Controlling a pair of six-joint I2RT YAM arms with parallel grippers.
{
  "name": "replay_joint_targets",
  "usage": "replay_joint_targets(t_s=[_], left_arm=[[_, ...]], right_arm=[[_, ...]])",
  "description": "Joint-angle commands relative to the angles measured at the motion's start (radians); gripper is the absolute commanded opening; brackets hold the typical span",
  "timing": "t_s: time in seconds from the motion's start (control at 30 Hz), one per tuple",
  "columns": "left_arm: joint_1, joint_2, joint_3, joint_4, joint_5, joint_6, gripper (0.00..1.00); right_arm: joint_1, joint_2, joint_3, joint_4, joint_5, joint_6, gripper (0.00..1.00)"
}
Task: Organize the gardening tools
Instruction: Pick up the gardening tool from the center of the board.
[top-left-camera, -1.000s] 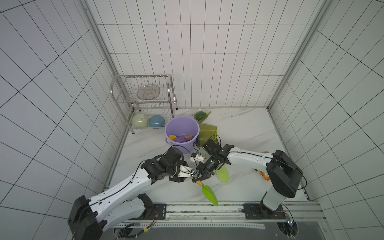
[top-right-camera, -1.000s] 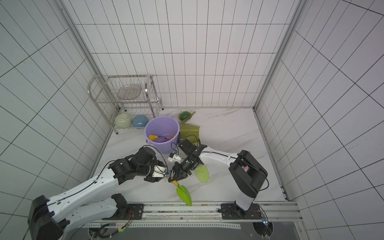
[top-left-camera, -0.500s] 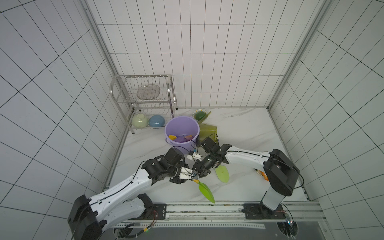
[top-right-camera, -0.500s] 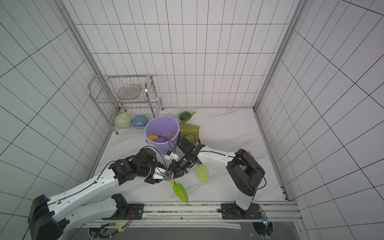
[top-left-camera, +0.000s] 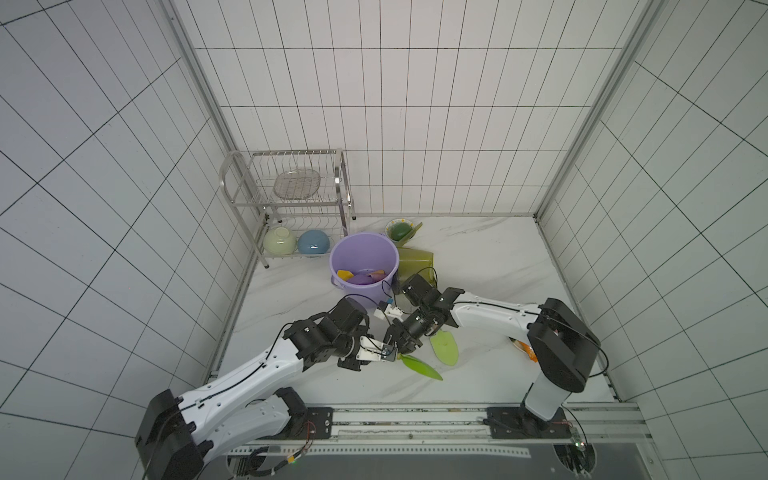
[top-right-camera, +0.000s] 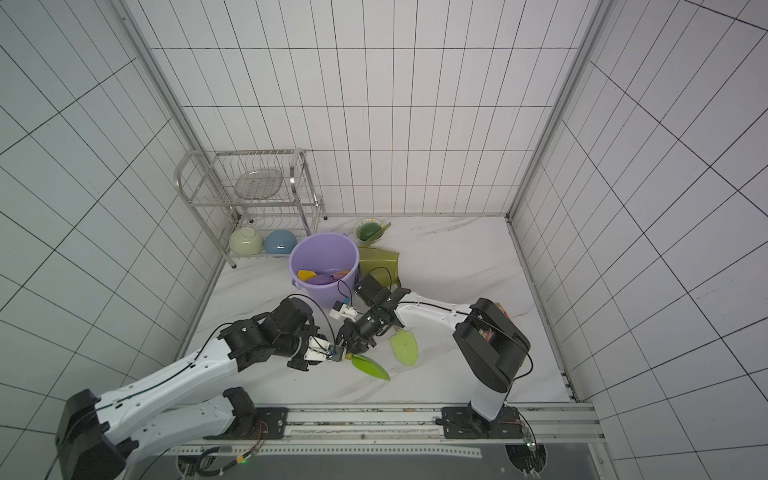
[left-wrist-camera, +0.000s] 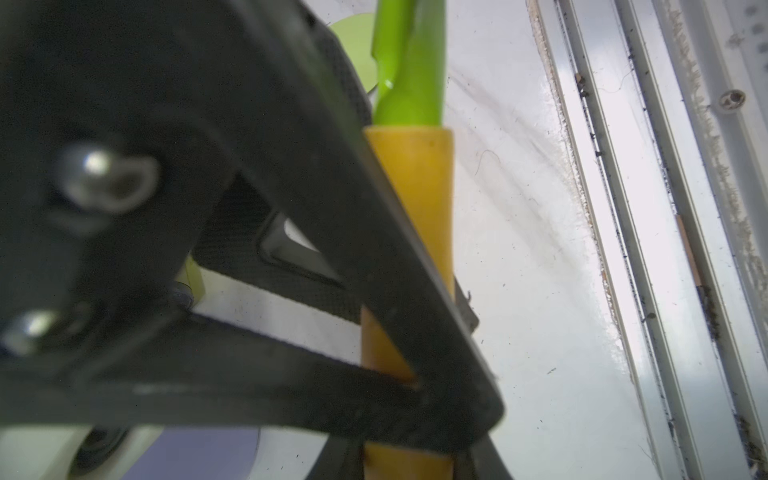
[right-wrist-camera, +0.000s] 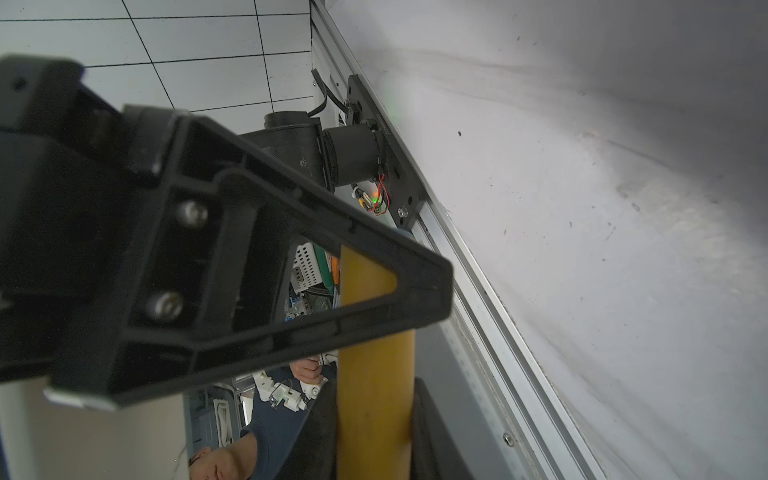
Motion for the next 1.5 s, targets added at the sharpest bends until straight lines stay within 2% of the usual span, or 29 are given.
replay_joint_targets(t_s=[0.0,0.17,0.3,0.5,0.7,0.93,1.13,1.33,1.47], left_arm=[[-0.003,-0.02,0.017,0.026,0.003,-0.06,0.11],[0.006,-0.029,0.032,0.005,0.035,-0.135,0.06],[0.034,-0.041,0.048,-0.05,0.102,-0.189,0.05],[0.102,-0.075,0.057,-0.118,0.206,-0.262,0.04],[0.155,-0.115,0.051,-0.09,0.166,-0.349,0.04],[0.164,-0.131,0.046,-0.03,0.027,-0.384,0.05],[0.163,-0.145,0.029,0.052,-0.143,-0.403,0.06],[0.155,-0.149,0.014,0.103,-0.21,-0.385,0.06],[0.145,-0.149,0.007,0.115,-0.235,-0.368,0.07]], right_arm=[[-0.028,-0.06,0.002,-0.044,0.031,-0.039,0.16],[-0.128,-0.171,-0.021,-0.089,0.127,-0.06,0.38],[-0.194,-0.277,-0.028,-0.113,0.199,-0.075,0.5],[-0.269,-0.432,-0.007,-0.148,0.36,-0.075,0.56],[-0.279,-0.543,0.023,-0.17,0.514,-0.008,0.58],[-0.256,-0.623,0.029,-0.197,0.686,0.229,0.61],[-0.155,-0.677,0.059,-0.324,0.965,0.503,0.67],[-0.128,-0.694,-0.079,-0.125,0.885,0.87,0.73],[-0.11,-0.671,-0.115,-0.063,0.852,0.989,0.78]])
